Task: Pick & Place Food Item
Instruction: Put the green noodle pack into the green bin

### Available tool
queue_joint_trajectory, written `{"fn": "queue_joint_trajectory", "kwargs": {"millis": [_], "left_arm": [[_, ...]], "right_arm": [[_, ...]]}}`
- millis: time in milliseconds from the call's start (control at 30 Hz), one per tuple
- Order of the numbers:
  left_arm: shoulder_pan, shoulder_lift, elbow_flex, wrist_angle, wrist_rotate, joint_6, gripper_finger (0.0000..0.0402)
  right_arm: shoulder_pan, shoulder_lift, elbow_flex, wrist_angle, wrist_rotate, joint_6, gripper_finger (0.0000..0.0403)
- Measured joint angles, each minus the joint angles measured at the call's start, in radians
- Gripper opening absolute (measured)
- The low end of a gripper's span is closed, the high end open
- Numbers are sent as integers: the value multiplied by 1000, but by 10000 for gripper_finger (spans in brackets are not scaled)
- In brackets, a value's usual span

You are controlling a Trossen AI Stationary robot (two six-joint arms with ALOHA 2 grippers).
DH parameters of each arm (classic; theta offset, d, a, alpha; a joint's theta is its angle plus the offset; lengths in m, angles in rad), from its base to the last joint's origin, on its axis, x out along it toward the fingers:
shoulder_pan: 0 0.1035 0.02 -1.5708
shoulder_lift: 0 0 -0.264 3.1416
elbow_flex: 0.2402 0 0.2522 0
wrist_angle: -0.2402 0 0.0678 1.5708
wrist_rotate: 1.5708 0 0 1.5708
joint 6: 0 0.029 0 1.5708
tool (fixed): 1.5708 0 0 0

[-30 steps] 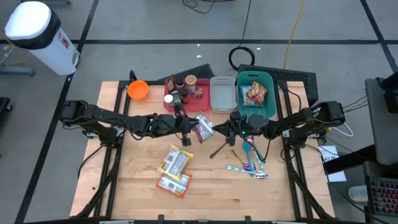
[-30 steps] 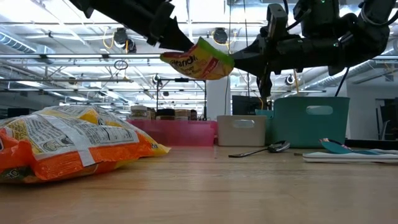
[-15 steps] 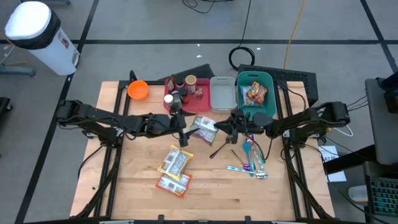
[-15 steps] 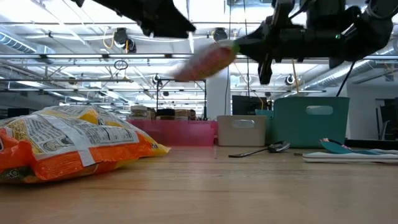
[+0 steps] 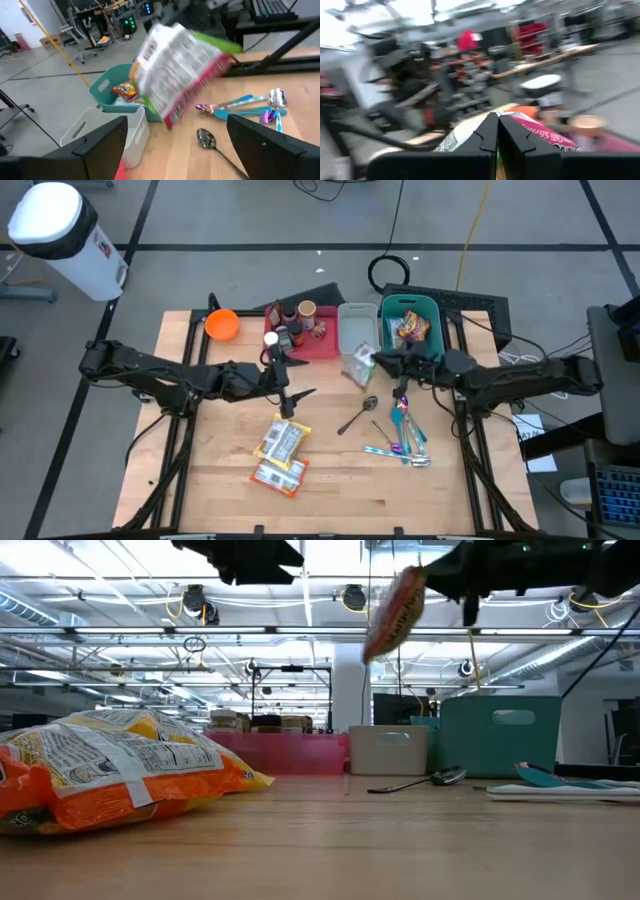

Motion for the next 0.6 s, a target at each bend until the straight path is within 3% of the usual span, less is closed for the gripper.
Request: {"fn": "queue_joint_trajectory", "kwargs": {"millis": [300, 600], "left_arm": [[0, 4, 0, -75, 1, -34, 349], [1, 4, 0, -77, 1, -56, 349]], "right_arm": [[-114, -174, 0, -325, 292, -149, 0], [-284, -146, 0, -456, 543, -214, 0]]}}
